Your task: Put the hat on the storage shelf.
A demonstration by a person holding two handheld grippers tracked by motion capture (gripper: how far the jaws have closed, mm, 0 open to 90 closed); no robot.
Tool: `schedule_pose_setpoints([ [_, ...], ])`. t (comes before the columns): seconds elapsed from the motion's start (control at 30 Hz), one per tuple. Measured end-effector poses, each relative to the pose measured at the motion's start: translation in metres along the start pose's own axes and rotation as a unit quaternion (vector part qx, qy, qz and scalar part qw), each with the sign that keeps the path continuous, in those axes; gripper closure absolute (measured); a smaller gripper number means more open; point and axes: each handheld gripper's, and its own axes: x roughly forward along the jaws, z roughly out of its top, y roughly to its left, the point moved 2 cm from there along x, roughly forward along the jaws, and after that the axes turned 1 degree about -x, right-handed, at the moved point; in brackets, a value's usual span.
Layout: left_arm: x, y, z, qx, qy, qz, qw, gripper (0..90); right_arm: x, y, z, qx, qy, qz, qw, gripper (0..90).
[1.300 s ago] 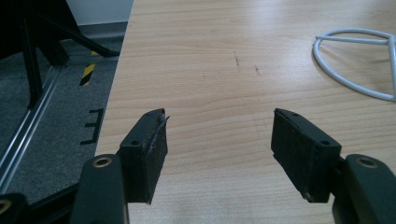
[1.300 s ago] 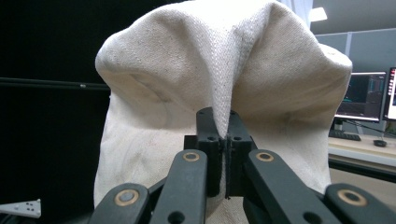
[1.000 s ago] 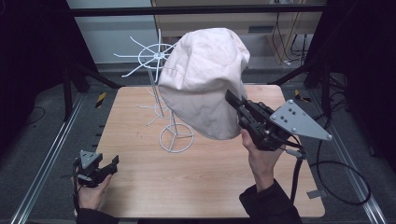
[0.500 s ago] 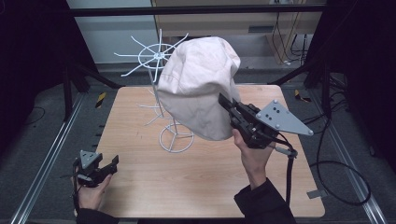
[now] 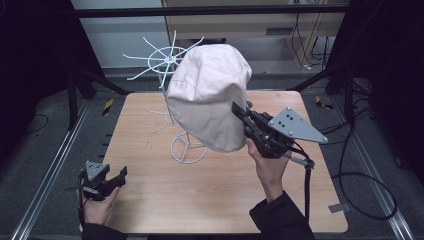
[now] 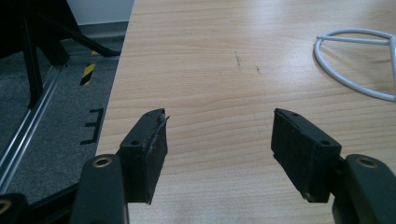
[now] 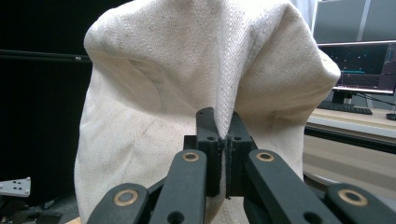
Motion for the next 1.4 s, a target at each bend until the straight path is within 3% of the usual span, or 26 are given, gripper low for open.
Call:
schedule_pose_setpoints([
  [0.17, 0.000, -0.001, 0.000, 0.001, -0.001, -0.001, 1.0000, 35.9, 0.004, 0.006, 0.006, -0.008, -0.006, 0.005, 0.9999, 88.1],
  [0.4, 0.000, 0.000, 0.000, 0.000, 0.000, -0.001, 1.0000, 35.9, 0.008, 0.005, 0.001, -0.008, 0.008, 0.000, 0.9999, 87.7],
  [0.63, 0.001, 0.000, 0.000, 0.000, 0.001, -0.001, 1.0000, 36.0, 0.010, 0.000, -0.008, 0.001, 0.037, -0.004, 0.9993, 83.7],
  [0.7, 0.001, -0.001, 0.000, 0.001, 0.001, -0.001, 1.0000, 36.0, 0.012, -0.001, -0.012, 0.001, 0.058, -0.002, 0.9983, 83.3],
  [0.9, 0.001, 0.000, 0.000, 0.000, 0.001, 0.000, 1.0000, 36.0, 0.016, -0.003, -0.021, 0.001, 0.086, -0.001, 0.9963, 82.6],
  [1.4, 0.001, -0.001, 0.000, 0.001, 0.002, -0.001, 1.0000, 36.0, 0.020, -0.007, -0.037, -0.005, 0.121, -0.003, 0.9926, 75.4],
])
